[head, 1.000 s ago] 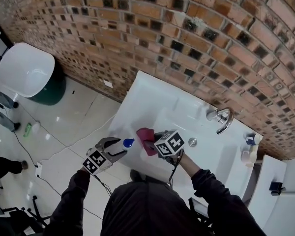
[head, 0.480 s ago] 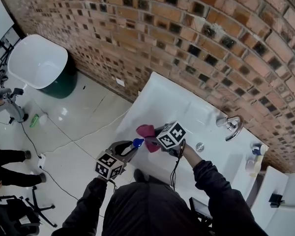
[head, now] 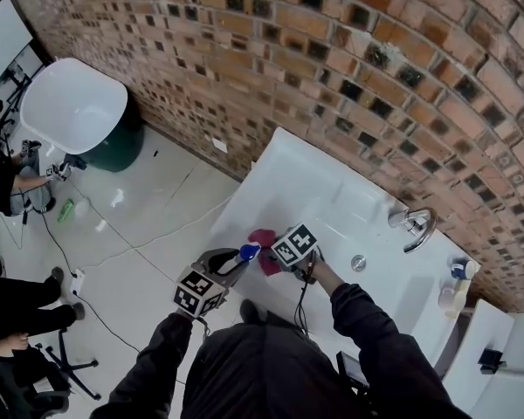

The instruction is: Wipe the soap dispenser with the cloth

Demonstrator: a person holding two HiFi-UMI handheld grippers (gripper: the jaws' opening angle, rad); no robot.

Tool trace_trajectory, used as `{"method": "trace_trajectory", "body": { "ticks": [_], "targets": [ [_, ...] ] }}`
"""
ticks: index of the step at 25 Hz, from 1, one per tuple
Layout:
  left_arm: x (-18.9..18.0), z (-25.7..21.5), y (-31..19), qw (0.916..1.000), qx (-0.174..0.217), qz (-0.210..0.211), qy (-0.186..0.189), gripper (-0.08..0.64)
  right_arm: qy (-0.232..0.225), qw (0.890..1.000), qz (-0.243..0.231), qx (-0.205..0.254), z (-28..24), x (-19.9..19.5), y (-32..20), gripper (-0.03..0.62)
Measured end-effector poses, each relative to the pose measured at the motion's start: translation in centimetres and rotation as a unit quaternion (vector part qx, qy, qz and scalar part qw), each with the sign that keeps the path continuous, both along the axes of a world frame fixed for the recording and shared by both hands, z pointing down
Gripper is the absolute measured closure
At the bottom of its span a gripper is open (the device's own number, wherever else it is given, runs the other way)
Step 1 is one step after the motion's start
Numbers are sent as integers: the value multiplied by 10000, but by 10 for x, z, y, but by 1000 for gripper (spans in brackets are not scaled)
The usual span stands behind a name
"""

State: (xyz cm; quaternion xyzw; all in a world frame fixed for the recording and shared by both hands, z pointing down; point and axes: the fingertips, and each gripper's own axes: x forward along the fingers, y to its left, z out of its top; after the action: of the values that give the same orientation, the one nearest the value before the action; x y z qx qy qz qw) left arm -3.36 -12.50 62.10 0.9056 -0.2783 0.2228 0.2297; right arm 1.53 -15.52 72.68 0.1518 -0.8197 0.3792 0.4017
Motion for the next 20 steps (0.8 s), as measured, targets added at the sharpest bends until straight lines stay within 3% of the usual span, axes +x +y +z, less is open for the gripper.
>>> {"method": "trace_trajectory", "body": {
  "ticks": [3,6,12,16,20],
  "targets": [
    [0,1,0,10000,-9,-36,-33,426,1,9994,173,298,-5,2,-3,518],
    [1,1,-1,9999,0,-96,-46,425,-315,9957,549,680,-31,6,-8,518],
    [-10,-21,4,9982,165,-552,137,425,-1252,9704,1180,1694,-128,30,4,518],
    [-26,-59,17,9892,347,-1299,591,425,-1817,9538,1092,2128,-184,36,42,517],
    [-32,-92,41,9781,499,-1778,957,448,-1993,9403,1221,2476,-219,44,75,517]
  ]
}}
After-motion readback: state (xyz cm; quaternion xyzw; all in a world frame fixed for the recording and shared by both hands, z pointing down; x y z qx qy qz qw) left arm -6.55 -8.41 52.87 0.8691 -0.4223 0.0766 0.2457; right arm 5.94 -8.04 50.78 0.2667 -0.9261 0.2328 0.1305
